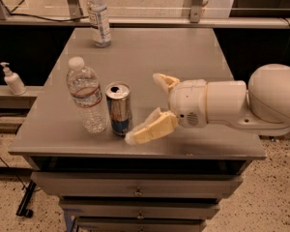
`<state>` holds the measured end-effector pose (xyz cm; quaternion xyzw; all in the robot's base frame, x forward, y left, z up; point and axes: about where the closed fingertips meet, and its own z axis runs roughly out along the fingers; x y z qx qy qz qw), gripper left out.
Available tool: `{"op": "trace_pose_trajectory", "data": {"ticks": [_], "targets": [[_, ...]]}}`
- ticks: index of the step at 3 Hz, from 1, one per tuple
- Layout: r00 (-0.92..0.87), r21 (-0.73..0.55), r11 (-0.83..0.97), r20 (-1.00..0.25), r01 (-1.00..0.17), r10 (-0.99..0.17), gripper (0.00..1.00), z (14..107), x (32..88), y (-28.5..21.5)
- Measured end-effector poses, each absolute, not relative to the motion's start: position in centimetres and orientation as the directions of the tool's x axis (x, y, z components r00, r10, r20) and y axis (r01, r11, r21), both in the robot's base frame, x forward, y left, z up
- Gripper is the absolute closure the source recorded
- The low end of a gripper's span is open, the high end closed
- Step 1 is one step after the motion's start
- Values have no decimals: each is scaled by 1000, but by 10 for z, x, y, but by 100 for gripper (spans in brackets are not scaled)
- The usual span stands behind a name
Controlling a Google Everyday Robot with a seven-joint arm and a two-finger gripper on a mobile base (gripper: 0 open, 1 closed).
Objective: Move redbull can near water bottle
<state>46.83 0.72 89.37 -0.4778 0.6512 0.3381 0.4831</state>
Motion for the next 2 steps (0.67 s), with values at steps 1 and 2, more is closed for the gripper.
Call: {"op": "trace_pose_trajectory", "data": {"ticks": [1, 2], "targets": [[-122, -35, 459, -943, -888, -308, 0, 905, 469, -67], [-125, -72, 621, -955, -781, -268, 0, 940, 472, -141]]}}
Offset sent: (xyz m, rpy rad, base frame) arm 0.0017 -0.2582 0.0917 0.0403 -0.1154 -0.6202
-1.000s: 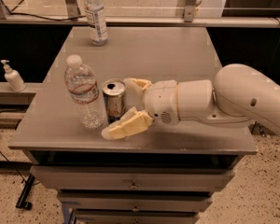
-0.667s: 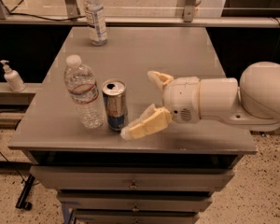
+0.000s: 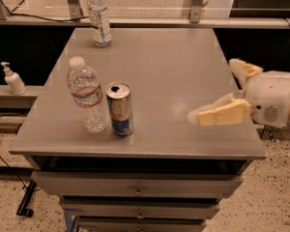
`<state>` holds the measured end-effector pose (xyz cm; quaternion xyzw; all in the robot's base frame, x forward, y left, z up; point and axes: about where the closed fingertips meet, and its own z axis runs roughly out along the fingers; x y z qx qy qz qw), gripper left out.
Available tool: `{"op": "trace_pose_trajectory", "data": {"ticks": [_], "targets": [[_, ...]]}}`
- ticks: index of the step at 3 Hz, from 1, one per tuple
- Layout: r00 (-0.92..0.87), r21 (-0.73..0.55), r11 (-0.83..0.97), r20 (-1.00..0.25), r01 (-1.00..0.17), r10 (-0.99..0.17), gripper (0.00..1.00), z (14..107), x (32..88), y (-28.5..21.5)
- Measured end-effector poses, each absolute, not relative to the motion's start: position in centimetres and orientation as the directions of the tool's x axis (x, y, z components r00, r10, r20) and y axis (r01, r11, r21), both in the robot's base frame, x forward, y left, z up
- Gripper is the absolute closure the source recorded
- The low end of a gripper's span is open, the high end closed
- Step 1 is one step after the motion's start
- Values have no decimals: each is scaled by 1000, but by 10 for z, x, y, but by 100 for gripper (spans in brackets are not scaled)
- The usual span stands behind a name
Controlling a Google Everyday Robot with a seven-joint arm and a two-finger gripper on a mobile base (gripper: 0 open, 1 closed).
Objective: Move redbull can near water bottle
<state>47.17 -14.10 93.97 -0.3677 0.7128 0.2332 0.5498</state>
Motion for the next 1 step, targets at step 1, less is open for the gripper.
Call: {"op": "trace_pose_trajectory", "data": {"ticks": [1], "targets": [[-127, -74, 633, -956, -771, -266, 0, 941, 470, -148]]}}
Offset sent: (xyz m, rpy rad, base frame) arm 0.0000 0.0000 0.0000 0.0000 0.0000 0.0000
